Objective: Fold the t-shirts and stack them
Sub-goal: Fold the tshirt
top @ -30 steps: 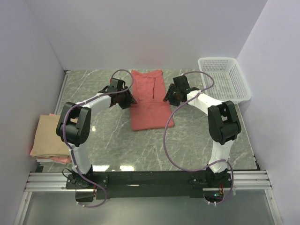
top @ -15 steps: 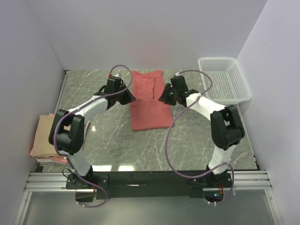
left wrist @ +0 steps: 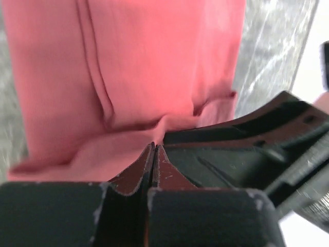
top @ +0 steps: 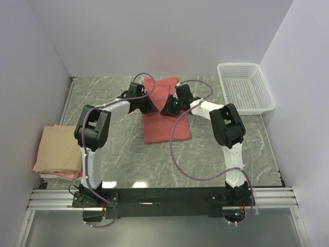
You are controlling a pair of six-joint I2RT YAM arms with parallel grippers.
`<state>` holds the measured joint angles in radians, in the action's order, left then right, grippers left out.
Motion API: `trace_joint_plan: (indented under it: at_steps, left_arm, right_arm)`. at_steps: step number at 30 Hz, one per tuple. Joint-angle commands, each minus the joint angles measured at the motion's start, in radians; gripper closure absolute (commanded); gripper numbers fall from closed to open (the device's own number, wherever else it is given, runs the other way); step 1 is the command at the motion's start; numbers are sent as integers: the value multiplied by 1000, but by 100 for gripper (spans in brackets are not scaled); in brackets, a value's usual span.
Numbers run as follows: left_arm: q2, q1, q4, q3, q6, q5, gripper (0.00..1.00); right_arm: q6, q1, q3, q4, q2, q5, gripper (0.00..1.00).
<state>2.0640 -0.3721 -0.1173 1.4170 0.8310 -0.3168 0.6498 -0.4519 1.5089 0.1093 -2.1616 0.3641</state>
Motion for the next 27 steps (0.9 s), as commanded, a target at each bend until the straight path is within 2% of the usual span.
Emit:
trace_joint_plan:
  at_steps: [1,5,16,21,25,27]
  left_arm:
    - [41,31,25,57,7,-36,98]
    - [64,55,27,39,16,-36,99]
    - [50,79,36,25,17,-48,99]
    - [9,87,12,59,-6,-39,90]
    - [-40,85,1,50,-7,-28,89]
    - [-59,85,11,28,2,-25,89]
  right_arm:
    - [56,62,33,-65,-43,76,62]
    - [116,116,-2,-95,-70,116,63]
    - [211,140,-47,-181,-75,236,64]
    - [244,142,-61,-206,-89,249,64]
    - [275,134,-113,-229,-112,242,64]
    - [301,130,-169,-307,-86,231,65]
